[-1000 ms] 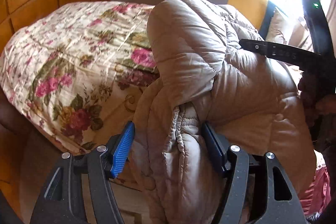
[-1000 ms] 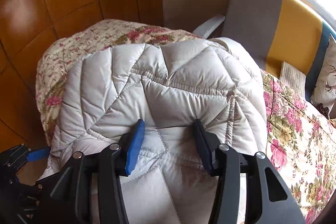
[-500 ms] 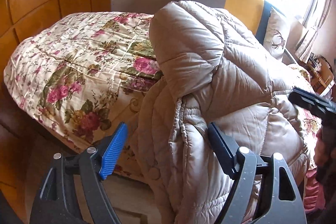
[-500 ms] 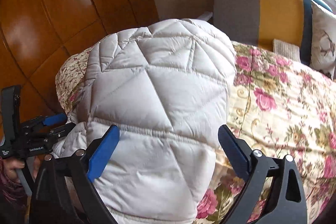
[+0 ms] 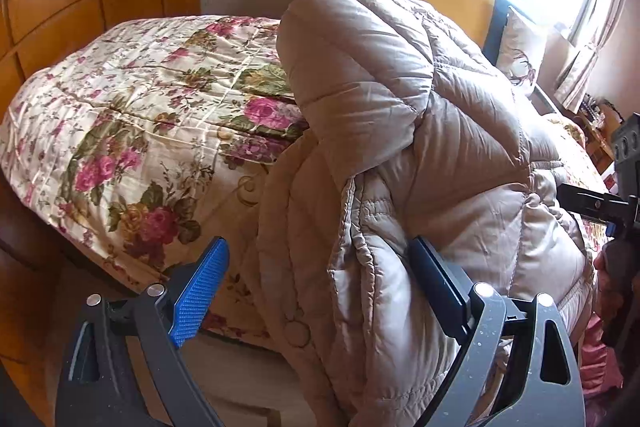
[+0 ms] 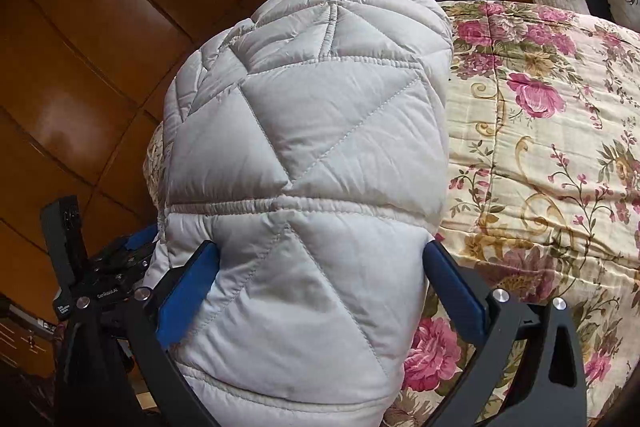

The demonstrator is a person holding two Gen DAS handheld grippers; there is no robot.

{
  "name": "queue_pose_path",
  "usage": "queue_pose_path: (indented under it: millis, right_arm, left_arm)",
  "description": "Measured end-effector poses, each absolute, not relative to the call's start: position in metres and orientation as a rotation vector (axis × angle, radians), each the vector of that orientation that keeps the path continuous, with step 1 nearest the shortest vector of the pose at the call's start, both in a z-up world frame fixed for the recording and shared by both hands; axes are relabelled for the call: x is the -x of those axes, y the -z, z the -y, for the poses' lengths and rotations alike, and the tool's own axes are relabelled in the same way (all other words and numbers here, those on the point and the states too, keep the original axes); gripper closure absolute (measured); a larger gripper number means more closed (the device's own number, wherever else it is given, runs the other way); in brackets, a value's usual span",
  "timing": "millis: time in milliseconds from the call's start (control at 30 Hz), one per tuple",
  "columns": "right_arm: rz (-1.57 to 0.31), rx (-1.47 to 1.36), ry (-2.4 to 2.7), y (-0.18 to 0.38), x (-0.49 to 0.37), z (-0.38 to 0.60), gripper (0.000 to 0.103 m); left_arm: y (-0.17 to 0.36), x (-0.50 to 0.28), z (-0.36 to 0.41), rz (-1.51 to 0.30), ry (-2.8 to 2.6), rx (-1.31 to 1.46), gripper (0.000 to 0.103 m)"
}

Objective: Fold large clothes

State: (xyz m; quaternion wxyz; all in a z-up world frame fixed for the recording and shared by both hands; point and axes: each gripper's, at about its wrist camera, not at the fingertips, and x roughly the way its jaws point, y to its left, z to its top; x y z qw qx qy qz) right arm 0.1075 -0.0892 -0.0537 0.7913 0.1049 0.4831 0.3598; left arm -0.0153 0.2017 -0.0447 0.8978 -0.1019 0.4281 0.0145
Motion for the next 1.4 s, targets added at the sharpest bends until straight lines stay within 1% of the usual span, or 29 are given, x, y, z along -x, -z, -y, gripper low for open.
queue_pose_path:
  millis: [200, 467, 600, 667, 733, 767, 833, 867, 933, 967, 1033, 1133, 1233, 1400]
  right_arm:
    - [-1.098, -0.24, -0.834, 0.061, -0.121, 0.087, 0.002]
    - [-1.136, -0.303, -0.882, 0.079, -0.13, 0.09, 0.002]
    - [-1.147, -0.3, -0.904, 0.086, -0.13, 0.093, 0.002]
    - [-1.164, -0.317, -0.914, 0.093, -0.132, 0.099, 0.002]
    - [-1.184, -0.343, -0.925, 0.101, -0.132, 0.103, 0.002]
    - [-1.187, -0.346, -0.927, 0.104, -0.134, 0.104, 0.002]
    - [-1.171, -0.351, -0.933, 0.104, -0.134, 0.103, 0.003]
    - [-1.155, -0.349, -0.933, 0.103, -0.132, 0.103, 0.007]
    - [-1.114, -0.332, -0.949, 0.096, -0.125, 0.103, 0.037]
    - [-1.097, -0.334, -0.953, 0.091, -0.123, 0.106, 0.042]
    - [-1.066, -0.318, -0.956, 0.082, -0.118, 0.11, 0.057]
    - [-1.017, -0.282, -0.946, 0.067, -0.11, 0.12, 0.067]
    - [-0.958, -0.258, -0.921, 0.049, -0.1, 0.144, 0.071]
    - [-0.862, -0.274, -0.804, 0.028, -0.087, 0.217, 0.072]
  left_arm:
    - [0.053, 0.015, -0.213, -0.863, 0.013, 0.279, 0.005]
    - [0.063, 0.013, -0.224, -0.855, 0.081, 0.395, 0.005]
    - [0.074, 0.013, -0.232, -0.855, 0.152, 0.502, 0.005]
    - [0.077, 0.012, -0.233, -0.851, 0.191, 0.528, 0.009]
    - [0.078, 0.011, -0.231, -0.849, 0.233, 0.542, 0.016]
    - [0.079, 0.01, -0.23, -0.844, 0.257, 0.551, 0.018]
    - [0.08, 0.009, -0.228, -0.836, 0.28, 0.551, 0.018]
    - [0.081, 0.01, -0.227, -0.832, 0.293, 0.557, 0.019]
    - [0.084, 0.01, -0.229, -0.821, 0.338, 0.607, 0.023]
    - [0.085, 0.01, -0.229, -0.816, 0.354, 0.622, 0.024]
    - [0.083, 0.011, -0.223, -0.804, 0.391, 0.632, 0.025]
    - [0.075, 0.006, -0.21, -0.787, 0.442, 0.632, 0.025]
    - [0.065, -0.009, -0.184, -0.797, 0.507, 0.603, 0.025]
    - [0.043, -0.056, -0.113, -0.815, 0.67, 0.508, 0.025]
